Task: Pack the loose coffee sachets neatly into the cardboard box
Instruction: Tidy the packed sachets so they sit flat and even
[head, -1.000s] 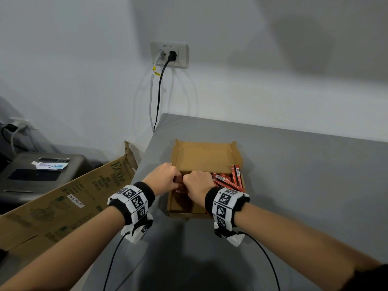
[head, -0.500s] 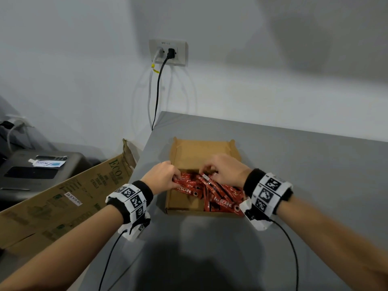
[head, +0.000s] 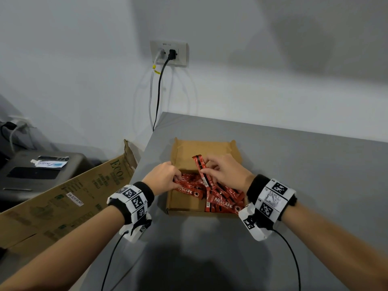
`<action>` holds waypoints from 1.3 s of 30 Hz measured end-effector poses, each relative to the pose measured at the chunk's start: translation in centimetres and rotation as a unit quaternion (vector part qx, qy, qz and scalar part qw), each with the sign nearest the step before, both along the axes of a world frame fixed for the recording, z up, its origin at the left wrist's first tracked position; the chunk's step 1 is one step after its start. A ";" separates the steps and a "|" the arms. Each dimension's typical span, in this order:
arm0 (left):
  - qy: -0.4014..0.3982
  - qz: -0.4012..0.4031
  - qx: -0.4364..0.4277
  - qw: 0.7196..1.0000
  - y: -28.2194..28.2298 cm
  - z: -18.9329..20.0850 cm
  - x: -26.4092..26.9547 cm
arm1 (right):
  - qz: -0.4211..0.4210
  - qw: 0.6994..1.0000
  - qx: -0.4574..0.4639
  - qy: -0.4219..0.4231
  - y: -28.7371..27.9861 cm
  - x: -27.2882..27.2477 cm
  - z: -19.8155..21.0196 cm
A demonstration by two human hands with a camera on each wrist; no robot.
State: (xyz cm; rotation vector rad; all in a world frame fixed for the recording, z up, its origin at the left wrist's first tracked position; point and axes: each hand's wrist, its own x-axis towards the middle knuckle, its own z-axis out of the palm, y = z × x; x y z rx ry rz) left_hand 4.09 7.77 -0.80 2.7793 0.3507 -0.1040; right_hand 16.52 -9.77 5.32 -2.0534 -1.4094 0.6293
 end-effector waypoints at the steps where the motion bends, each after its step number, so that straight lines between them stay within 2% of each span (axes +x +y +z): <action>1: 0.000 0.001 0.000 1.000 0.0 0.0 0.0 | -0.005 1.000 -0.002 0.019 0.0 0.1 -0.2; 7: -0.009 -0.001 -0.005 1.000 0.0 0.0 0.0 | -0.033 0.997 0.000 0.067 0.2 -0.2 -0.9; 12: -0.007 -0.003 -0.010 1.000 0.0 0.2 0.0 | 0.029 0.999 0.027 -0.002 0.9 -1.0 -1.5; 18: -0.003 0.001 -0.008 1.000 -0.2 0.2 0.0 | 0.046 0.998 0.028 -0.015 0.7 -1.2 -1.7; 23: -0.004 0.000 -0.012 1.000 -0.1 0.2 -0.1 | -0.009 0.997 0.017 0.080 0.2 -0.8 -1.8; 27: -0.001 0.002 -0.012 1.000 -0.1 0.2 0.0 | -0.046 0.998 0.023 0.038 0.1 -0.7 -1.8; 36: -0.003 -0.002 -0.018 1.000 -0.2 0.3 -0.1 | -0.071 0.992 0.046 0.091 0.6 -1.0 -2.1; 39: -0.002 0.002 -0.018 1.000 -0.1 0.4 -0.1 | -0.077 0.991 0.077 0.072 0.9 -1.6 -1.9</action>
